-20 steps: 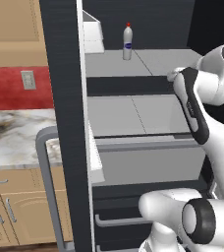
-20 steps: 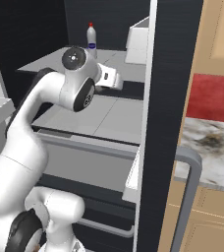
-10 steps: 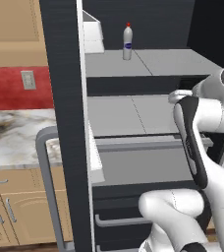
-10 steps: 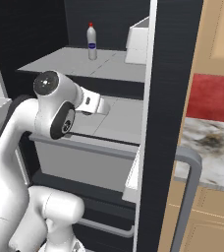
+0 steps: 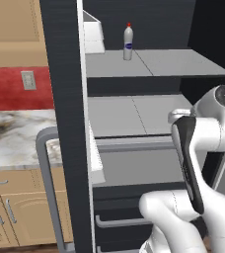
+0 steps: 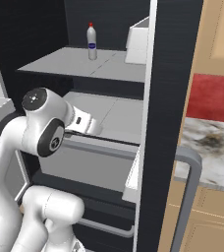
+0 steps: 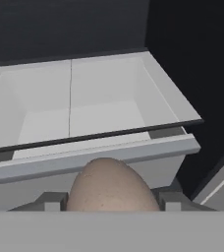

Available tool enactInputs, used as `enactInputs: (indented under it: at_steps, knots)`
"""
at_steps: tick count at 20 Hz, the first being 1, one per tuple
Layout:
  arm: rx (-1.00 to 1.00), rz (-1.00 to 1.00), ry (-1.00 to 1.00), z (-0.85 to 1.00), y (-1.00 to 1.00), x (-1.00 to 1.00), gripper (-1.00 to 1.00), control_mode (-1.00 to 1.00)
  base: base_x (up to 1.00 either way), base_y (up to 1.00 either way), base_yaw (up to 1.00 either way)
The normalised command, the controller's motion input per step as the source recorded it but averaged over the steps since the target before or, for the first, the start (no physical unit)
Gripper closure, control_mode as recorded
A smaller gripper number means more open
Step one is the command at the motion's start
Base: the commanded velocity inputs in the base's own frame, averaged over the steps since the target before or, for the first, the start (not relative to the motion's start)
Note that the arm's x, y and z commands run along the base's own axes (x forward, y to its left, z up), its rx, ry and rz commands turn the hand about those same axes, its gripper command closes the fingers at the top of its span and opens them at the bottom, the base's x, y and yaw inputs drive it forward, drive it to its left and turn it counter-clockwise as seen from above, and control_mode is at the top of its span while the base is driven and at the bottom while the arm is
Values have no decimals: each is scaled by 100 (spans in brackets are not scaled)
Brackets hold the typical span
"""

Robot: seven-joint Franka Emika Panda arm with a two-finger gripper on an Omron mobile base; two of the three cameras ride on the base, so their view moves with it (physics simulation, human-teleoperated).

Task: Pick the egg and butter from the fridge and place them by the bowl for mixing.

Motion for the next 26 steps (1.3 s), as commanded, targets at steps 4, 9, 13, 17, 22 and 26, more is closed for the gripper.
enactInputs:
  at_steps: [4, 9, 13, 17, 22, 26]
  knots:
    - [-2, 0, 8, -18, 5, -15, 100, -100, 0, 0, 0]
    - [0, 0, 0, 0, 0, 0, 100, -100, 0, 0, 0]
    - [0, 0, 0, 0, 0, 0, 100, 100, -1, 0, 0]
    - [0, 0, 0, 0, 0, 0, 100, 100, -44, 0, 0]
    - [0, 0, 0, 0, 0, 0, 100, 100, -73, 0, -1]
    - [0, 0, 0, 0, 0, 0, 100, 100, -85, 0, 0]
